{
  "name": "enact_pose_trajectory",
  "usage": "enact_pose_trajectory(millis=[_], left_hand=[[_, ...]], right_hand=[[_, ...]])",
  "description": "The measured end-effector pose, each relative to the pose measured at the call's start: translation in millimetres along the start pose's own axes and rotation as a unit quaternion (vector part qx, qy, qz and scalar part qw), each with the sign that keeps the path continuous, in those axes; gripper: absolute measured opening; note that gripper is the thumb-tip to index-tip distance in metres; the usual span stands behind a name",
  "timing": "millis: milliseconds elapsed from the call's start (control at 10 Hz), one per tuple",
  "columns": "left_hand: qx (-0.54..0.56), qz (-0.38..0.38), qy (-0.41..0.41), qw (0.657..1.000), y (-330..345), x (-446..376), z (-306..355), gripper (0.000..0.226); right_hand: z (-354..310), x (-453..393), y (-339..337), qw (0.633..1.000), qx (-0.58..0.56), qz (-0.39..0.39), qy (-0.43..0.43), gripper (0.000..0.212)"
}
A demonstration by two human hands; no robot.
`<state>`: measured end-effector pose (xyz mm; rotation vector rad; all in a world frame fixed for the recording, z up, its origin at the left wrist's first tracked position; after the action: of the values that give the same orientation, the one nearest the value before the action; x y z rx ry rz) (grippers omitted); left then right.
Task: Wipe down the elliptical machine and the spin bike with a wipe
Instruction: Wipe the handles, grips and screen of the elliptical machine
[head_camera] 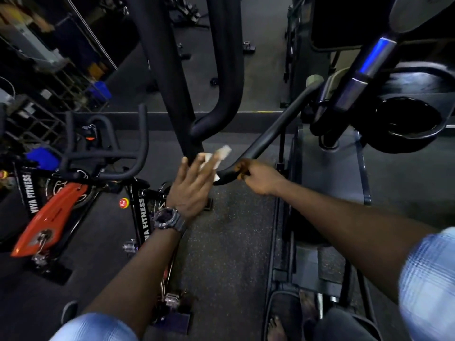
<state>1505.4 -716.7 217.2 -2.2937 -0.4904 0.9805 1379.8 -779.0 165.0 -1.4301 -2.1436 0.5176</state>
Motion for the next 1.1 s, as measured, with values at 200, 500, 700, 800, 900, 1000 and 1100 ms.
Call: enact_pose_trajectory(millis=[200, 500, 700, 800, 900, 1000, 1100], left_hand=[[-0.058, -0.153, 0.042, 0.986, 25.1, -40.7, 50.9, 0.036], [-0.071, -0.425, -0.021, 0.902, 67.2, -51.9, 43.7, 0.032], [0.104, -0.356, -0.268, 0.889, 109.9, -99.5, 63.2, 0.027], [0.183, -0.345, -0.273, 0.879, 131.5, -154.5, 78.4, 0.032], [0.296, -0.31, -0.223, 0.876, 168.1, -215.9, 94.0, 0.038], [0.397, -0.31, -0.213, 0.837, 192.2, -238.1, 94.5, 0.042], [0.421, -0.317, -0.248, 0.813, 180.9, -207.2, 84.9, 0.061]], right_hand=[[0.4, 5.5, -3.5, 0.998, 0.065, -0.013, -0.012, 0.027], [37.7, 10.2, -38.3, 0.999, 0.014, 0.023, 0.032, 0.025], [83.3, 5.5, -69.6, 0.99, -0.063, 0.105, 0.07, 0.022], [112.1, -1.3, -92.4, 0.976, -0.1, 0.177, 0.075, 0.021], [129.9, -12.9, -110.0, 0.967, -0.112, 0.217, 0.074, 0.032], [122.7, -36.0, -131.2, 0.95, -0.138, 0.276, 0.047, 0.079], [109.6, -61.5, -160.8, 0.902, -0.105, 0.416, -0.052, 0.05]])
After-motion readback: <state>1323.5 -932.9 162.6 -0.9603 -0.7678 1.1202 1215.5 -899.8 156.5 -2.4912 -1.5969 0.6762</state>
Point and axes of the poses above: each hand's wrist, its own x-axis away from the middle knuckle, its own y-axis out of the palm, z = x × y, the point moved 10 cm from there along -x, towards the middle knuckle, and after that the axes turned 7 degrees about -x, right-handed, at the moved point
